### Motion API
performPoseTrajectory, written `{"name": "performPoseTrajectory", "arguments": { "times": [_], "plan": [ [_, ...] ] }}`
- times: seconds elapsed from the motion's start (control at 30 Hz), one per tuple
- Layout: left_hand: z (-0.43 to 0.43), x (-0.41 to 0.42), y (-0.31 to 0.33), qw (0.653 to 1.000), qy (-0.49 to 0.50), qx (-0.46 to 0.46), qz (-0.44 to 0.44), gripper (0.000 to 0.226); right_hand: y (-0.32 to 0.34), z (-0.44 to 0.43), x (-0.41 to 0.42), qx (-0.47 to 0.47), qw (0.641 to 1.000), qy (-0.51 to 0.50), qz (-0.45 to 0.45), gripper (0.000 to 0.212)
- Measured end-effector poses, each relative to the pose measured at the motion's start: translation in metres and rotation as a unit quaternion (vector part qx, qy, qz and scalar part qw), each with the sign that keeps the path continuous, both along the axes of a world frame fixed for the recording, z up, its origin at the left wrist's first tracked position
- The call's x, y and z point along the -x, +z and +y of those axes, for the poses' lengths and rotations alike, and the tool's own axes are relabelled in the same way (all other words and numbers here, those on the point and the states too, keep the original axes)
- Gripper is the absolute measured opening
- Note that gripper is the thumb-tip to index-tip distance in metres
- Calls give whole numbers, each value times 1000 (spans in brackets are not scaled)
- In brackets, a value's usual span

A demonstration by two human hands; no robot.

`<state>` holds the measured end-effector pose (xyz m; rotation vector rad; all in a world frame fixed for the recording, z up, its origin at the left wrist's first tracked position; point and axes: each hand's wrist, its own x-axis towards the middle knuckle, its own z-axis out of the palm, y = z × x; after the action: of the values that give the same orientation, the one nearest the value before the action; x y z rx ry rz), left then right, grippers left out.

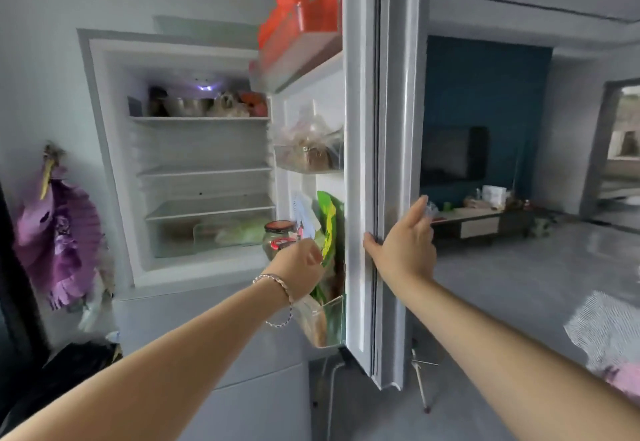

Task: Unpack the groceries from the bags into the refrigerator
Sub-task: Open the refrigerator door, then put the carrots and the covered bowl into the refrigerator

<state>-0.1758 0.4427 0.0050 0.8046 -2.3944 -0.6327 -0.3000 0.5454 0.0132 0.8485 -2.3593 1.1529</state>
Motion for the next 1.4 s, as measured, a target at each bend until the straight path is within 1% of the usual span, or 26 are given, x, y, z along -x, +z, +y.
{"name": "performPoseTrajectory", "arguments": {
  "times": [0.17, 0.23, 0.4, 0.47, 0.57, 0.7, 0.8, 0.87, 0.93, 0.97, 1.0, 1.03, 1.07, 1.1, 1.13, 1.17, 1.2, 1.23, 1.3, 1.33, 1.37, 1.4],
  "plan": [
    [16, 45, -2, 999, 15, 24, -40, 10, 3, 13, 87, 22, 999, -7, -39, 101],
    [20, 74, -5, 999, 29, 22, -32, 8, 5, 19, 129, 19, 999, 7, -50, 100],
    [30, 144, -8, 995, 84, 17, -43, 11, 7, 20, 215, -11, 997, 38, -66, 100],
    [35, 170, -9, 993, 103, 12, -62, 8, 10, 20, 245, -28, 996, 49, -71, 99],
    [38, 194, -12, 988, 127, -3, -86, 14, 15, 18, 283, -40, 993, 73, -83, 97],
    [39, 197, -15, 981, 158, -8, -109, 19, 12, 9, 308, 0, 987, 113, -117, 103],
    [38, 186, -12, 977, 182, -8, -115, 15, 11, 10, 304, -2, 988, 116, -104, 104],
    [38, 174, -11, 971, 203, -16, -124, 13, 13, 13, 297, 0, 984, 130, -119, 104],
    [41, 156, -9, 966, 228, -22, -118, 16, 16, 19, 283, -2, 984, 118, -132, 102],
    [43, 145, -9, 964, 239, -24, -112, 19, 17, 23, 273, -4, 990, 100, -102, 100],
    [45, 133, -9, 962, 247, -25, -110, 22, 17, 26, 260, 3, 995, 85, -41, 95],
    [49, 120, -8, 960, 257, -27, -108, 23, 16, 28, 246, 23, 995, 91, 35, 86],
    [54, 106, -7, 956, 269, -28, -110, 22, 16, 29, 227, 48, 986, 118, 107, 74],
    [58, 93, -6, 953, 276, -24, -121, 19, 17, 31, 207, 54, 974, 162, 150, 60],
    [64, 72, -7, 948, 287, -24, -136, 15, 19, 32, 180, 29, 961, 226, 157, 46],
    [73, 43, -11, 940, 305, -30, -151, 13, 18, 33, 144, -29, 944, 297, 143, 34],
    [80, 24, -13, 934, 318, -26, -162, 14, 17, 35, 116, -114, 919, 358, 117, 27],
    [86, 3, -16, 926, 336, -25, -170, 18, 16, 37, 87, -204, 881, 417, 97, 23],
    [109, -53, -25, 906, 378, -39, -187, 24, 9, 42, 14, -354, 775, 512, 108, 22],
    [123, -78, -29, 895, 396, -47, -199, 25, 4, 46, -20, -402, 726, 543, 130, 23],
    [138, -102, -34, 883, 415, -62, -208, 26, -4, 48, -53, -427, 686, 568, 157, 24],
    [148, -118, -37, 873, 428, -74, -221, 27, -10, 52, -76, -434, 661, 583, 184, 26]
  ]
}}
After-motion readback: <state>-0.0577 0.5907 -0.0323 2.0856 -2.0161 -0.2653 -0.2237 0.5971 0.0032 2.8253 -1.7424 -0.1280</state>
